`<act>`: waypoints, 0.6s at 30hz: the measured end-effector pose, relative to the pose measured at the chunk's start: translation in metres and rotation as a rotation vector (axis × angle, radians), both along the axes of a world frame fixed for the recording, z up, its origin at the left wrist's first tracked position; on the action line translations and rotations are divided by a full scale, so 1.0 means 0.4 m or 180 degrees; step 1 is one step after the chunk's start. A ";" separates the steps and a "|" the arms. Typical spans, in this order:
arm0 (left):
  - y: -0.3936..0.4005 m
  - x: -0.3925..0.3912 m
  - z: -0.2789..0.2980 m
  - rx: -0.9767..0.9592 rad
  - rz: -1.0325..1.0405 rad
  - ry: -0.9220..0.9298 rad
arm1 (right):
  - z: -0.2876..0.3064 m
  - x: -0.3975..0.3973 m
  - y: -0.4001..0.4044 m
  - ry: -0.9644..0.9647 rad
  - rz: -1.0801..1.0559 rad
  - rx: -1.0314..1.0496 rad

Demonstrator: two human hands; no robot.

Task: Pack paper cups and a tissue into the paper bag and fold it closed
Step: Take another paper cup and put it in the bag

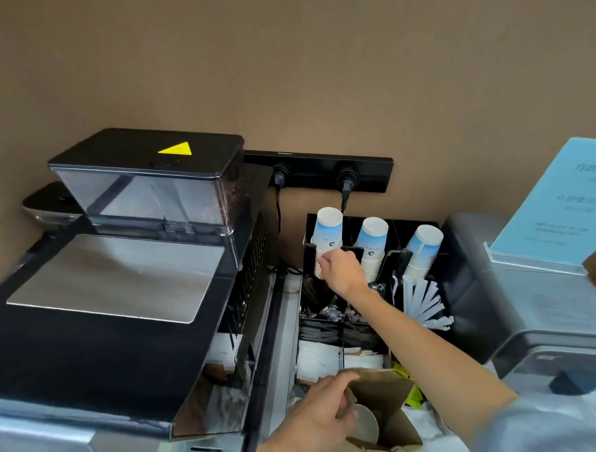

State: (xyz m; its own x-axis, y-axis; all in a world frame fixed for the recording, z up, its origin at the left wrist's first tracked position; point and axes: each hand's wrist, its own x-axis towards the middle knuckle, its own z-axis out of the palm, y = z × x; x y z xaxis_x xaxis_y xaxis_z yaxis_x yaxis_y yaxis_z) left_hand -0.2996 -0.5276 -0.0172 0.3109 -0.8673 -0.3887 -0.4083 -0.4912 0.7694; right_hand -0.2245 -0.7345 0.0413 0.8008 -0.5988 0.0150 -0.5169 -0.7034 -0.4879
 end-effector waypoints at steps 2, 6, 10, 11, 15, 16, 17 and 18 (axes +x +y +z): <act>0.000 -0.001 -0.003 -0.0032 -0.0055 -0.0015 | 0.051 -0.058 -0.005 -0.0395 0.0168 0.0141; 0.006 0.006 -0.015 -0.0200 -0.0041 -0.0034 | 0.210 -0.217 0.010 -0.1171 0.0444 0.0188; 0.007 0.013 -0.028 -0.0284 -0.0010 0.0004 | 0.391 -0.420 0.034 -0.1552 0.1099 0.0162; 0.007 0.014 -0.031 -0.0292 -0.0014 0.0005 | 0.425 -0.466 0.043 -0.1461 0.1308 0.0165; 0.003 0.022 -0.032 -0.0304 -0.0077 0.0023 | 0.448 -0.554 0.086 -0.0457 0.1835 0.0129; 0.004 0.024 -0.031 -0.0304 -0.0097 0.0027 | 0.427 -0.553 0.100 -0.0155 0.1919 0.0120; 0.006 0.027 -0.029 -0.0304 -0.0119 0.0022 | 0.401 -0.546 0.118 0.0130 0.1999 0.0101; 0.008 0.030 -0.028 -0.0314 -0.0148 0.0004 | 0.372 -0.537 0.136 0.0358 0.2077 0.0059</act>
